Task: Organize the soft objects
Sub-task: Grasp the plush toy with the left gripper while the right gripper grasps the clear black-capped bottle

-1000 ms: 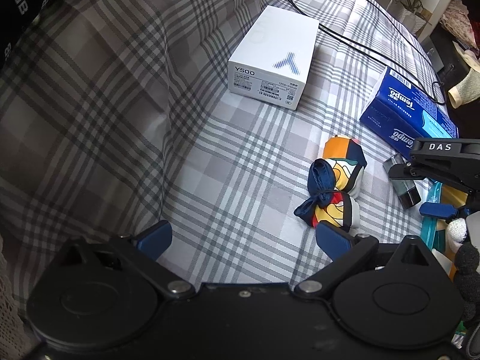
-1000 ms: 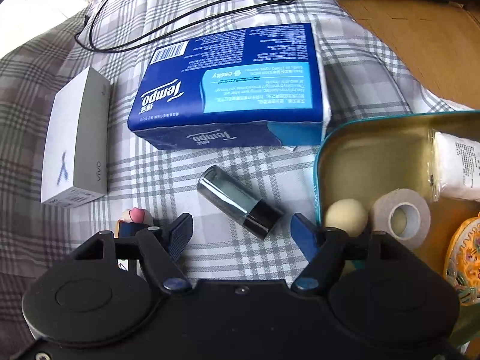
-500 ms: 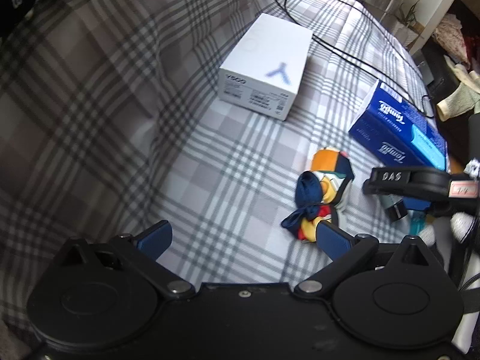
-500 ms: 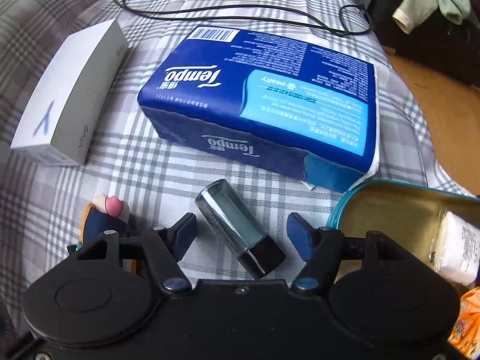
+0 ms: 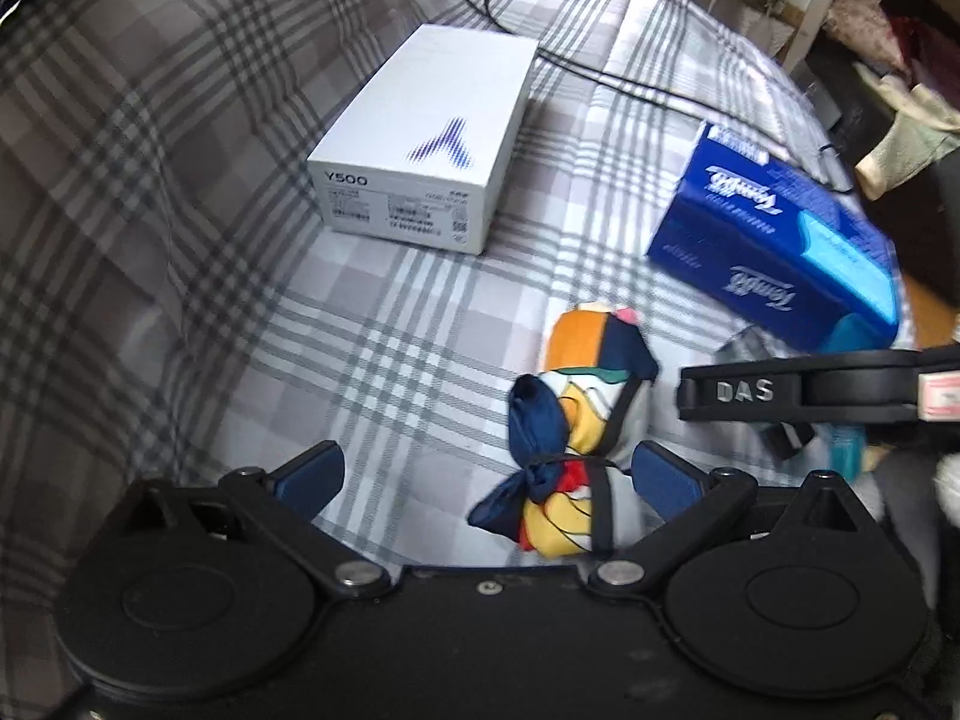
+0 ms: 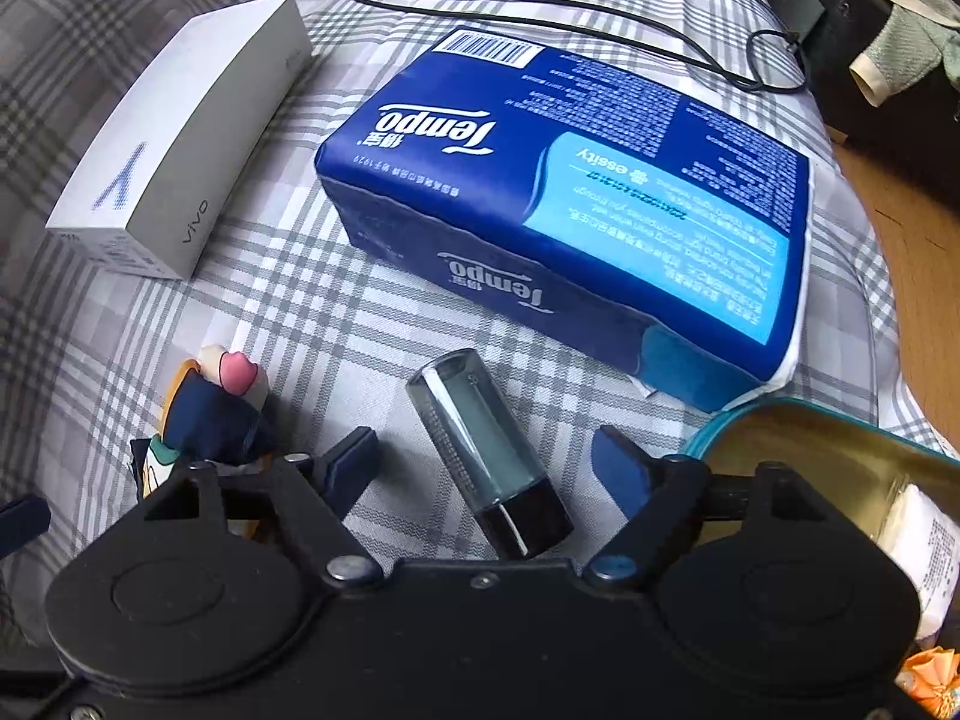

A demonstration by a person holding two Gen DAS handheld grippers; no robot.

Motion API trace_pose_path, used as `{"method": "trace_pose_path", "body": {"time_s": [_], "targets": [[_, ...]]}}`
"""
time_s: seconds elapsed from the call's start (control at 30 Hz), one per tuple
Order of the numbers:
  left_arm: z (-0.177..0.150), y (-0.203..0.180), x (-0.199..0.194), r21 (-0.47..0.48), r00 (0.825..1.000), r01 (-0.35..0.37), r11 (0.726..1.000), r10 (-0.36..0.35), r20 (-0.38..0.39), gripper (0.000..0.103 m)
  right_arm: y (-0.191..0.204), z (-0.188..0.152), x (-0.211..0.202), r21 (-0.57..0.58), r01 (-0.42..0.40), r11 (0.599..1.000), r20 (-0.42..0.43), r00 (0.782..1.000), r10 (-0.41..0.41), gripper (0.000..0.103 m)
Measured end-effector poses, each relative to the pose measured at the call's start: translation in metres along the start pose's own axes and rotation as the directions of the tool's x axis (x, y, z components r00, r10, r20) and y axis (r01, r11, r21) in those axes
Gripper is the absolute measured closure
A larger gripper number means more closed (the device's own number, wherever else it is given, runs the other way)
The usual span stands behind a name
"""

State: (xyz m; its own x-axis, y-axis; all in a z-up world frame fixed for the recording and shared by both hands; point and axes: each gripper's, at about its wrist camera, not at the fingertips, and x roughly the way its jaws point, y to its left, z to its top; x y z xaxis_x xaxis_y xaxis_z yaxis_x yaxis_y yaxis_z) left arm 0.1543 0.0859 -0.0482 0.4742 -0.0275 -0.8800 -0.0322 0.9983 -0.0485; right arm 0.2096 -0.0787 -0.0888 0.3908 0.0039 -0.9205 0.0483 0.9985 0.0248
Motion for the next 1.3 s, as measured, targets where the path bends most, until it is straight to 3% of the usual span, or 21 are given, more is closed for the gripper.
{"method": "trace_pose_path", "body": {"time_s": [0.17, 0.33, 0.57, 0.77, 0.83, 0.9, 0.93, 0.97, 1.0, 1.07, 1.1, 1.3], "targets": [[0.008, 0.0, 0.026, -0.028, 0.998, 0.032, 0.999, -0.034, -0.058, 0.0, 0.004, -0.001, 0.002, -0.009, 0.001, 1.0, 0.002, 1.0, -0.001, 0.014], [0.005, -0.011, 0.042, 0.051, 0.998, -0.033, 0.998, 0.036, -0.051, 0.0, 0.008, -0.003, 0.006, -0.067, -0.022, 0.998, -0.013, 1.0, 0.021, 0.002], [0.009, -0.015, 0.051, 0.071, 0.999, -0.009, 0.997, 0.012, -0.041, 0.0, 0.011, -0.004, 0.005, -0.048, -0.01, 0.999, -0.006, 1.0, 0.01, 0.002], [0.016, -0.014, 0.054, 0.067, 0.999, 0.012, 0.998, -0.009, -0.049, 0.001, 0.002, 0.002, 0.004, -0.027, -0.058, 0.998, -0.028, 0.998, 0.057, 0.002], [0.018, -0.011, 0.052, 0.045, 0.999, 0.026, 0.999, -0.025, -0.035, 0.003, -0.003, 0.003, 0.001, -0.012, -0.066, 0.998, -0.024, 0.998, 0.066, 0.007], [0.018, -0.008, 0.049, 0.023, 0.999, 0.028, 0.999, -0.027, -0.026, 0.009, -0.011, 0.006, -0.002, 0.003, -0.055, 0.998, -0.021, 0.998, 0.055, 0.024], [0.017, -0.006, 0.046, 0.016, 0.999, 0.034, 0.999, -0.034, -0.018, 0.017, -0.013, 0.006, -0.003, 0.015, -0.051, 0.999, -0.02, 0.998, 0.051, 0.03], [0.017, -0.003, 0.042, 0.004, 0.999, 0.044, 0.999, -0.044, -0.008, 0.031, -0.017, 0.008, -0.005, 0.024, -0.034, 0.999, -0.021, 0.999, 0.034, 0.043], [0.018, -0.002, 0.039, -0.011, 0.999, 0.049, 0.999, -0.049, -0.001, 0.037, -0.02, 0.008, -0.007, 0.023, -0.025, 0.999, -0.021, 0.999, 0.025, 0.052], [0.02, 0.002, 0.034, -0.046, 0.997, 0.076, 0.996, -0.076, 0.006, 0.061, -0.025, 0.008, -0.01, 0.036, -0.025, 0.999, -0.022, 0.999, 0.026, 0.065], [0.021, 0.004, 0.032, -0.062, 0.996, 0.084, 0.995, -0.083, 0.007, 0.061, -0.027, 0.008, -0.011, 0.05, -0.03, 0.998, -0.026, 0.999, 0.031, 0.073], [0.017, 0.023, 0.026, -0.157, 0.995, 0.1, 0.982, -0.103, -0.011, 0.062, -0.035, 0.001, -0.018, 0.119, -0.064, 0.991, -0.061, 0.996, 0.072, 0.073]]}}
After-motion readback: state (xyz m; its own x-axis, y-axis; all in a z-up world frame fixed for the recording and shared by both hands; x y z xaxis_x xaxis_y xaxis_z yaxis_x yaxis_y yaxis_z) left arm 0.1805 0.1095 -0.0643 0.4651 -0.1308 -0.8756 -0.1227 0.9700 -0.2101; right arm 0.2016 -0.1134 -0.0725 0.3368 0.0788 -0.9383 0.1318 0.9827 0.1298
